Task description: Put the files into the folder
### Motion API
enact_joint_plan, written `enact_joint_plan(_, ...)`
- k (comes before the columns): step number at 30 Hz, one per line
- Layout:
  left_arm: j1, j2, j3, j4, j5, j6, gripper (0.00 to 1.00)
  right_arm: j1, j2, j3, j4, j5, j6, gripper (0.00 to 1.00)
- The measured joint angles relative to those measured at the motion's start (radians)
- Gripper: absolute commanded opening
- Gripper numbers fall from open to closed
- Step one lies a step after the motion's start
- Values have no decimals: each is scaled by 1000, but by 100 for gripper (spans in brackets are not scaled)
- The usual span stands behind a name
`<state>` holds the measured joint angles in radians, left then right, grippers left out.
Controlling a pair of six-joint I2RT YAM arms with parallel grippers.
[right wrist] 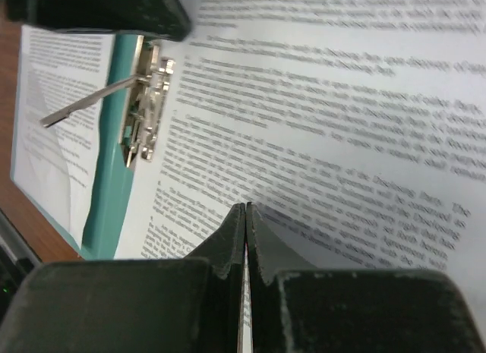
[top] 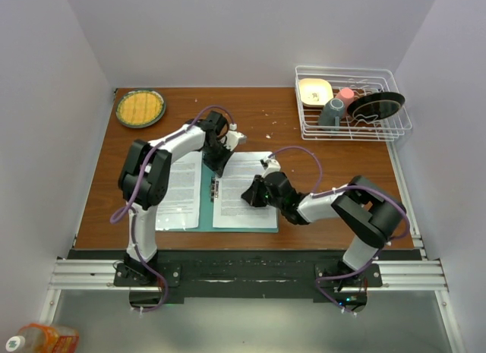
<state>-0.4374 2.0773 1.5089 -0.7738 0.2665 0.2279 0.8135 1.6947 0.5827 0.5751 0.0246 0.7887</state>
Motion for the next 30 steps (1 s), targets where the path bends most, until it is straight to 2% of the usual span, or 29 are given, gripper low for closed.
enact_joint_plan(3,0,0,-2,2,0,0,0,8,5,0,94,-22,-79,0)
enact_joint_plan(7,0,-1,-2,3,0,-1,0,11,39,-5,322,-80,-143,0)
enact_joint_plan(10,0,-3,-6,6,0,0,0,11,74,37,387,-127,-173,0)
enact_joint_plan(19,0,-12,-21,21,0,-1,0,27,197,226,453,-209,-217,0)
enact_joint_plan(30,-2,-21,-35,36,0,0,0,108,245,252,425,-197,-285,0)
